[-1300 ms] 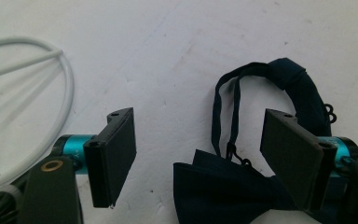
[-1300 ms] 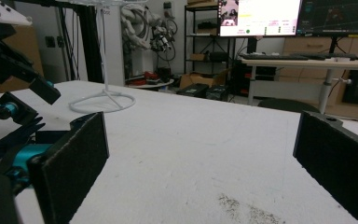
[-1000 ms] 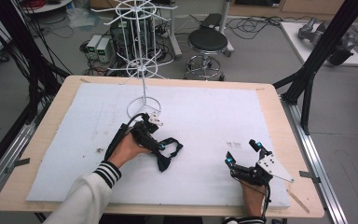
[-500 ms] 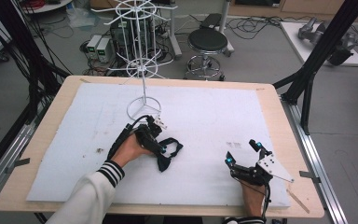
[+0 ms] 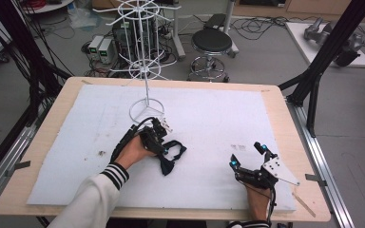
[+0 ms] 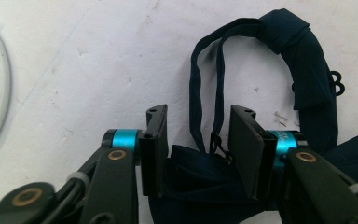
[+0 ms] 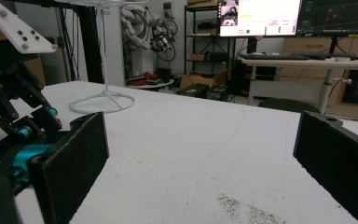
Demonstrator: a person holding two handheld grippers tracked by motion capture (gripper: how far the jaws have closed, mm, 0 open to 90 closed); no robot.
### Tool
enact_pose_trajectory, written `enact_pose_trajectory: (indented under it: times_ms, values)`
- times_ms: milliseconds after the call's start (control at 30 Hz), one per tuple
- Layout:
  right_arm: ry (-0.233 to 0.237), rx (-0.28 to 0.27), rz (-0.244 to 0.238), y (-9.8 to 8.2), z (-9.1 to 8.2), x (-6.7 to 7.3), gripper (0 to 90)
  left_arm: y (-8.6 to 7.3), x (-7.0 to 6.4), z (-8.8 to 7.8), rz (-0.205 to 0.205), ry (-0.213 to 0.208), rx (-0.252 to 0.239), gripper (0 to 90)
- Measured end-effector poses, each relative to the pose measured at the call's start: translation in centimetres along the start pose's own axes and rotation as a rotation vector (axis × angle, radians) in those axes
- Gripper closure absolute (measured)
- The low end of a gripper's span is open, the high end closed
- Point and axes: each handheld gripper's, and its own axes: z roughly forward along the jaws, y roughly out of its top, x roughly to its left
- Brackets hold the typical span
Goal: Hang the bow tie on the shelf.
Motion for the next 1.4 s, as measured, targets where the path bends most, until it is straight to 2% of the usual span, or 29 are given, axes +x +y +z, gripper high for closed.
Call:
enact_pose_trajectory:
  times_ms: [433, 500, 800, 933, 1033, 1067, 1233, 1267, 1400]
  values:
    - [0.0, -0.001, 0.002, 0.0, 0.0, 0.0, 2.2, 0.4, -0.3, 0.3, 0.018, -0.014, 0.026, 73.8]
    - [0.0, -0.002, -0.001, 0.0, 0.0, 0.0, 2.2, 0.5, -0.3, 0.3, 0.028, -0.011, 0.031, 83.2]
    - [0.0, -0.001, 0.002, 0.0, 0.0, 0.0, 2.2, 0.2, -0.5, 0.2, 0.031, -0.004, 0.017, 84.3]
    - [0.001, 0.0, 0.002, 0.0, 0.0, 0.0, 2.2, -0.1, -0.5, -0.1, 0.027, 0.001, -0.017, 84.3]
    - [0.001, -0.001, 0.004, 0.0, 0.0, 0.0, 2.2, -0.4, -0.5, -0.5, 0.016, 0.009, -0.062, 84.3]
    - [0.001, 0.0, 0.002, 0.0, 0.0, 0.0, 2.2, -0.6, -0.4, -0.9, 0.014, 0.012, -0.094, 84.4]
    - [0.0, 0.0, 0.001, 0.0, 0.0, 0.0, 2.2, -1.1, -0.4, -1.4, 0.017, 0.017, -0.128, 84.5]
    - [0.0, -0.001, 0.002, 0.0, 0.0, 0.0, 2.2, -1.2, -0.4, -1.6, 0.013, 0.02, -0.154, 84.5]
    - [0.001, -0.001, -0.001, 0.0, 0.0, 0.0, 2.2, -1.4, -0.4, -2.1, 0.009, 0.028, -0.19, 84.6]
